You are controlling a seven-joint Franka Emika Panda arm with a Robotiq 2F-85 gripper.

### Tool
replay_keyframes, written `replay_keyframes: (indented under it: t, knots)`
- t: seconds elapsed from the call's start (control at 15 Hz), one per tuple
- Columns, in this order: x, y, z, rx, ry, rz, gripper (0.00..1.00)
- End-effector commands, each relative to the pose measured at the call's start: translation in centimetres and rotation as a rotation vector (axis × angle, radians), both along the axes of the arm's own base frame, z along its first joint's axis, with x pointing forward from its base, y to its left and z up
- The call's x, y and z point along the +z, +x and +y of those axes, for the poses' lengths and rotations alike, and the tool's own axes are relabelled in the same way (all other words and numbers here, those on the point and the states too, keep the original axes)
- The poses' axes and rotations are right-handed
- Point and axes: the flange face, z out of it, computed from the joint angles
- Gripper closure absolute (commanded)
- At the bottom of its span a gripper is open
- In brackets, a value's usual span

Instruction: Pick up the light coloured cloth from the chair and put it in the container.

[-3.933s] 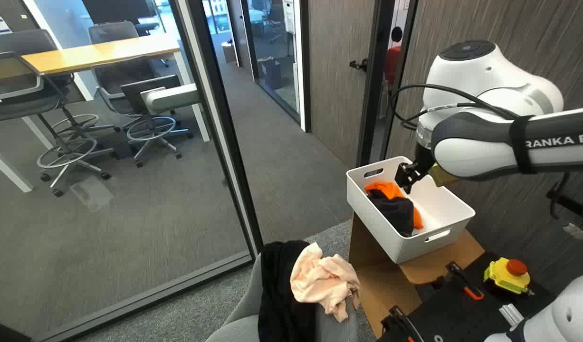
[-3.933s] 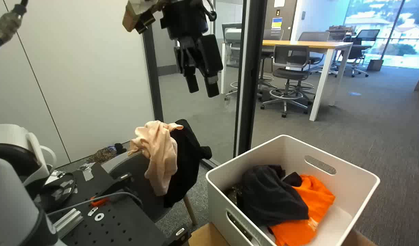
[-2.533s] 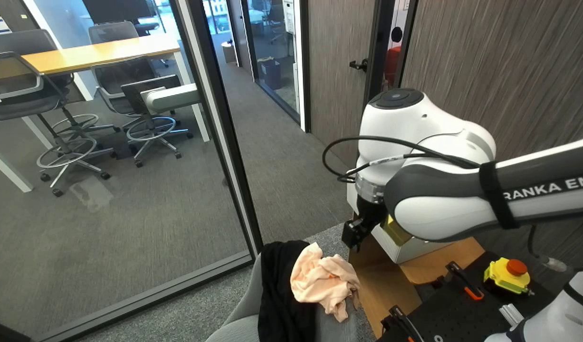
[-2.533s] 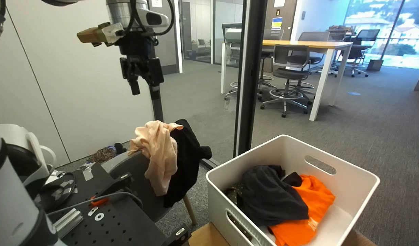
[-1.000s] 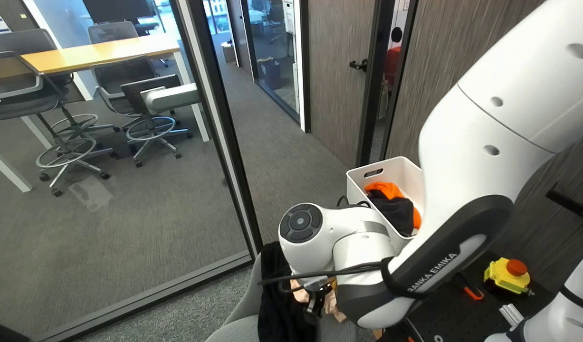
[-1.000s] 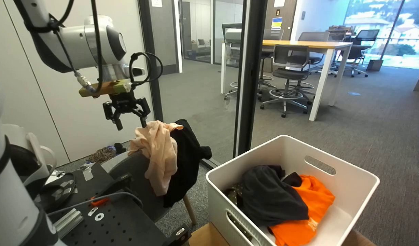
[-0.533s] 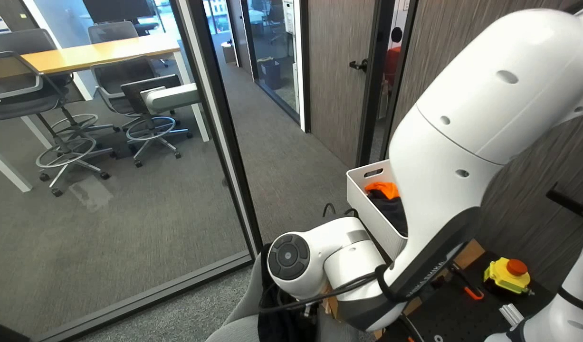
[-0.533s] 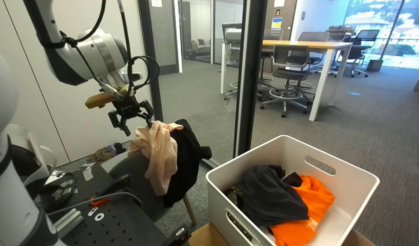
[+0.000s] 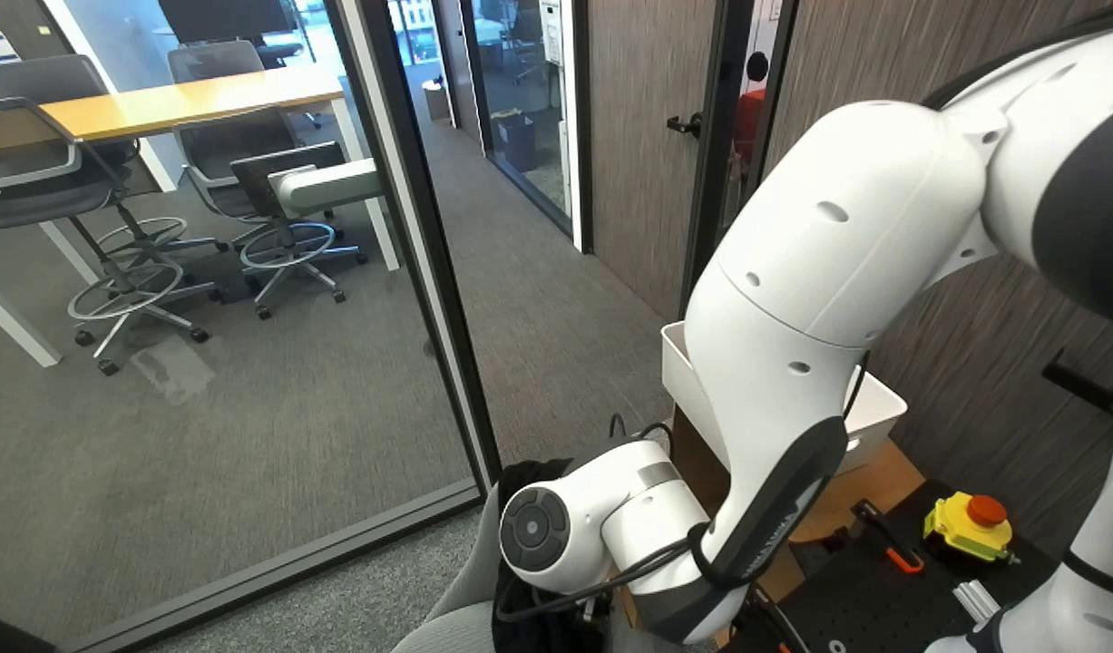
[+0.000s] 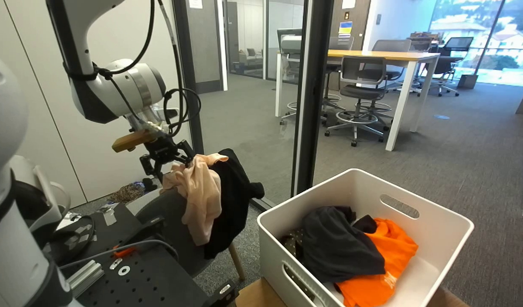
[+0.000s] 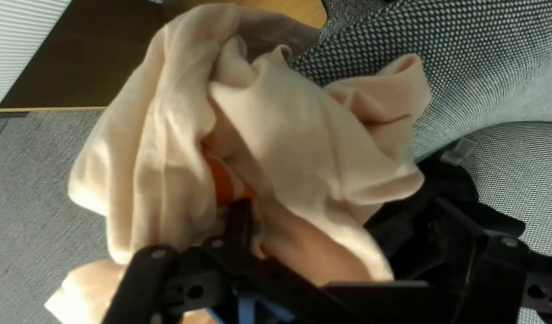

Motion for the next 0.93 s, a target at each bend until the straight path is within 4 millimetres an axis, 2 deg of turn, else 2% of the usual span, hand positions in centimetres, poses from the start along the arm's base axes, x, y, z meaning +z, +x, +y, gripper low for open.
replay_keyframes:
  t: [0.0, 0.8, 0.87]
  knots:
    - [-1.2, 1.0, 0.6, -0.020, -0.027, -0.015, 0.00]
    - [-2.0, 2.0, 0.4, -0.068, -0.081, -0.047, 0.00]
    - [-2.1, 2.1, 0.4, -0.067, -0.083, -0.047, 0.25]
